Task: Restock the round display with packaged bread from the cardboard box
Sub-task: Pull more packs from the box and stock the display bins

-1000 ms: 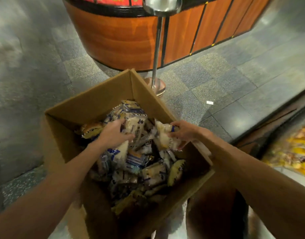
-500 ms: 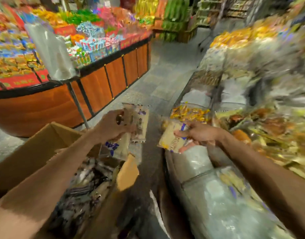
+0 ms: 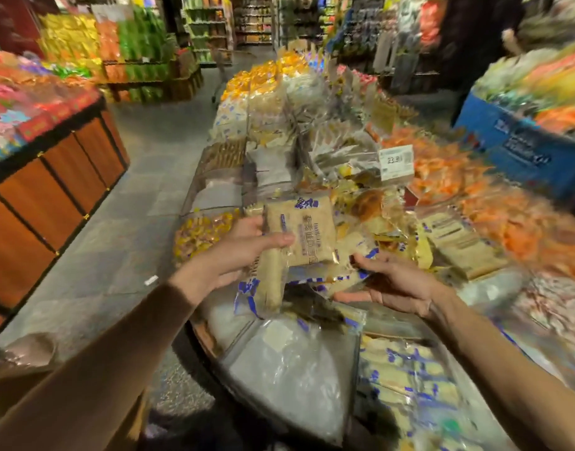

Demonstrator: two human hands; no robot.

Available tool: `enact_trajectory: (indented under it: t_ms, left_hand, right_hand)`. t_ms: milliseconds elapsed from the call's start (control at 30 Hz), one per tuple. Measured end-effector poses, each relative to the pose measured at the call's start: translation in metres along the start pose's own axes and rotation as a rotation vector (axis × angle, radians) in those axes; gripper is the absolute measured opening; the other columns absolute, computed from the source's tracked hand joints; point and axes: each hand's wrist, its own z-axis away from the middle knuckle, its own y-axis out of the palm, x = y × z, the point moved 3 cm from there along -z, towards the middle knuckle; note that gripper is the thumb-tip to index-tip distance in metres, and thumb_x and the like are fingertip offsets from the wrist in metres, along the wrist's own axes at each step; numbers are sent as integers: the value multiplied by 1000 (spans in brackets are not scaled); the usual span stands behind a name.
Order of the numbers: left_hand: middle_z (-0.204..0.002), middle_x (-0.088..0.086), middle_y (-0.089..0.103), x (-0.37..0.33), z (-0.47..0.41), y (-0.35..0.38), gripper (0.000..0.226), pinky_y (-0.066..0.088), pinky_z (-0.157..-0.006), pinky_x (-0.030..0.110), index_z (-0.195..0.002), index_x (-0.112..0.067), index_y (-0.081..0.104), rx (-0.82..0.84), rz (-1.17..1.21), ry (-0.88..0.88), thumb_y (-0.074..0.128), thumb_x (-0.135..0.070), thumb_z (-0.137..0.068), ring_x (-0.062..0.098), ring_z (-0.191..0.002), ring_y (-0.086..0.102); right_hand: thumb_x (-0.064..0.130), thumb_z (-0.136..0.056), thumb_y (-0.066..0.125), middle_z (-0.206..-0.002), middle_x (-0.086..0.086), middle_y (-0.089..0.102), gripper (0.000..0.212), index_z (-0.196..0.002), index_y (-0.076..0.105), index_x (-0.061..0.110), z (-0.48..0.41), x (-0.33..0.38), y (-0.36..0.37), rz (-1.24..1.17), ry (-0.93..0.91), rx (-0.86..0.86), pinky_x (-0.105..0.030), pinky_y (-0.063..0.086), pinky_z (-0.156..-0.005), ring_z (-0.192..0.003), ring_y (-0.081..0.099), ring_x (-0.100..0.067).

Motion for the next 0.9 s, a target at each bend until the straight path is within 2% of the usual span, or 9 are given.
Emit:
enact_trajectory:
  t_ms: [100, 267, 367, 433, 567, 633, 733, 833, 900]
  left_hand:
    - [-107, 4, 76, 5, -25, 25, 39, 52, -100, 43, -114, -12, 66, 144, -57, -39, 76, -11, -77, 18, -105, 71]
    - [-107, 1, 76, 15, -62, 50, 34, 55, -96, 43, -113, -15, 68, 248, -117, -36, 78, -14, -81, 17, -105, 70]
    - [-107, -6, 75, 19, -76, 61, 41, 54, -96, 36, -111, -21, 69, 291, -187, -14, 82, -30, -73, 12, -109, 67]
    - [-108, -10, 75, 22, -84, 67, 54, 53, -96, 33, -113, -22, 68, 346, -221, -22, 82, -42, -64, 9, -109, 66]
    - [-116, -16, 62, 25, -98, 76, 65, 46, -79, 20, -129, -18, 60, 401, -366, -29, 78, -49, -75, 2, -106, 58]
    - [-126, -12, 53, 33, -109, 72, 67, 43, -88, 25, -130, -17, 59, 377, -498, -24, 76, -55, -77, 6, -116, 50]
    - [-134, -5, 60, 44, -120, 62, 43, 42, -106, 44, -98, -25, 74, 343, -608, -22, 75, -61, -75, 15, -126, 52]
    - [-138, 1, 58, 44, -124, 58, 47, 41, -109, 47, -109, -21, 73, 282, -517, -111, 68, -59, -83, 21, -130, 50]
    - [-135, 4, 60, 43, -125, 60, 54, 42, -105, 45, -124, -17, 66, 301, -274, -290, 62, -57, -88, 24, -128, 52]
  right_hand:
    - [12, -76, 82, -132, -27, 60, 64, -128, 54, -14, 7, -4, -10, -36, -55, 9, -59, 56, -85, -119, 60, -42]
    - [24, -48, 100, -121, -19, 69, 67, -108, 77, 7, 11, -7, -16, -142, -144, -100, -61, 57, -79, -108, 67, -42]
    - [22, -56, 95, -118, -16, 71, 78, -126, 64, 6, 4, -13, -19, -112, -167, -262, -56, 60, -74, -106, 69, -38]
    - [7, -72, 79, -117, -19, 71, 73, -138, 48, 8, 0, -16, -22, -75, -165, -389, -55, 60, -75, -107, 69, -36]
    - [-1, -75, 71, -107, -16, 74, 48, -121, 59, 7, -1, -21, -31, -77, -178, -505, -55, 60, -77, -97, 73, -31]
    - [0, -74, 70, -104, -18, 74, 40, -113, 62, 3, 2, -25, -38, -113, -169, -531, -54, 61, -73, -93, 74, -31]
    - [1, -73, 71, -105, -20, 74, 36, -108, 62, 0, 6, -29, -48, -147, -160, -573, -50, 62, -68, -92, 74, -32]
    - [2, -75, 69, -103, -21, 74, 25, -99, 67, 0, 13, -29, -54, -147, -161, -605, -52, 61, -73, -90, 74, -33]
    - [2, -75, 68, -99, -21, 74, 10, -84, 72, 1, 19, -27, -59, -150, -179, -621, -53, 59, -75, -87, 75, -32]
